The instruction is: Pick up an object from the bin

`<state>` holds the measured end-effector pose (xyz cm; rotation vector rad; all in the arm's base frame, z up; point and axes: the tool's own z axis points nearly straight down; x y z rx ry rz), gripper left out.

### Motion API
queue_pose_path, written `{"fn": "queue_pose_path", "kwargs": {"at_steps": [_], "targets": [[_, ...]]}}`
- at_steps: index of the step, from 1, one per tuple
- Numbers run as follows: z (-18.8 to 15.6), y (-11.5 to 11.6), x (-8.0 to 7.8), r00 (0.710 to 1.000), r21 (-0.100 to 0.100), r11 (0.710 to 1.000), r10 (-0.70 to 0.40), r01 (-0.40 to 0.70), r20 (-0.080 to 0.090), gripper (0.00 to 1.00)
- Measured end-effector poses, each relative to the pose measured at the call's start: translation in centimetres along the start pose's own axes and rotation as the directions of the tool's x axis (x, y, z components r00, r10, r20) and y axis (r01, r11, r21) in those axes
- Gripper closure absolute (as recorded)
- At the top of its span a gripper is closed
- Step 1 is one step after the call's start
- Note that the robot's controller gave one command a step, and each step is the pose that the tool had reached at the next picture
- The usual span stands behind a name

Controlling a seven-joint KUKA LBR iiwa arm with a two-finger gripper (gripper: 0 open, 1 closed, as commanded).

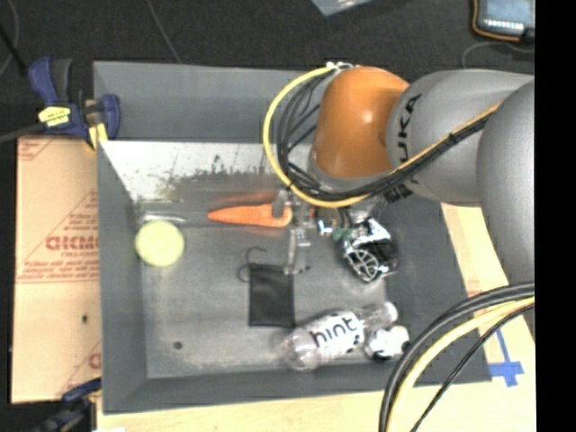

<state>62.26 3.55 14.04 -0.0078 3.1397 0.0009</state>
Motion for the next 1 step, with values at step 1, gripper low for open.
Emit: {"fn": "queue_pose_path", "kwargs": {"at_steps": [1], "targets": [[3.99,-0.61,0.58,1.0,-0.001,1.0,0.011,-0.011,0.007,0.0]]}}
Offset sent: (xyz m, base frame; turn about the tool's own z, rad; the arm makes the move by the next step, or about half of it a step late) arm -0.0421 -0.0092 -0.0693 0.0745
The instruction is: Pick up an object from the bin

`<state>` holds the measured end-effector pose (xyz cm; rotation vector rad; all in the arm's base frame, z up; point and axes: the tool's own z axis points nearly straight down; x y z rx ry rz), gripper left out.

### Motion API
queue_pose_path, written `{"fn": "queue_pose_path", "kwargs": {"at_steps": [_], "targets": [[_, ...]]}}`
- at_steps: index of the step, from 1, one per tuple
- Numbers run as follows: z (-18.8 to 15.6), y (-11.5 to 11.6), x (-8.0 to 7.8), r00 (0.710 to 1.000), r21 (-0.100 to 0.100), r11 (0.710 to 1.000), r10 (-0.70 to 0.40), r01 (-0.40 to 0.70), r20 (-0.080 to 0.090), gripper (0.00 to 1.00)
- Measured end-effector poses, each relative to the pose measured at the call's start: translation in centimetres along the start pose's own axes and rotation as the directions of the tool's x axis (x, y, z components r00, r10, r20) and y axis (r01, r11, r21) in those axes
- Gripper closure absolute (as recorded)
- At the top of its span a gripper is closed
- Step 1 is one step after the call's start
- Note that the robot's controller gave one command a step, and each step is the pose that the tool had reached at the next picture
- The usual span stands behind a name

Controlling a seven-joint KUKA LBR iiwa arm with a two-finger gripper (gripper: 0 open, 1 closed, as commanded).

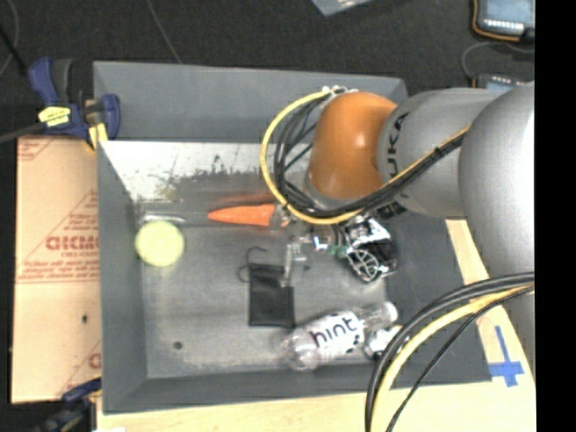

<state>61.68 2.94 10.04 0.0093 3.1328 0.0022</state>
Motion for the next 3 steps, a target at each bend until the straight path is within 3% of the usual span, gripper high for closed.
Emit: {"fn": "queue_pose_path", "kwargs": {"at_steps": [1,2,3], "targets": [[2.8,-0.4,3.6,0.998,0.0,0.998,0.062,-0.062,-0.004,1.0],[2.8,-0.4,3.6,0.998,0.0,0.998,0.063,-0.063,-0.004,1.0],[-14.6,-0.5,4.8,0.998,0.0,0.998,0.065,-0.065,0.001,1.0]]}}
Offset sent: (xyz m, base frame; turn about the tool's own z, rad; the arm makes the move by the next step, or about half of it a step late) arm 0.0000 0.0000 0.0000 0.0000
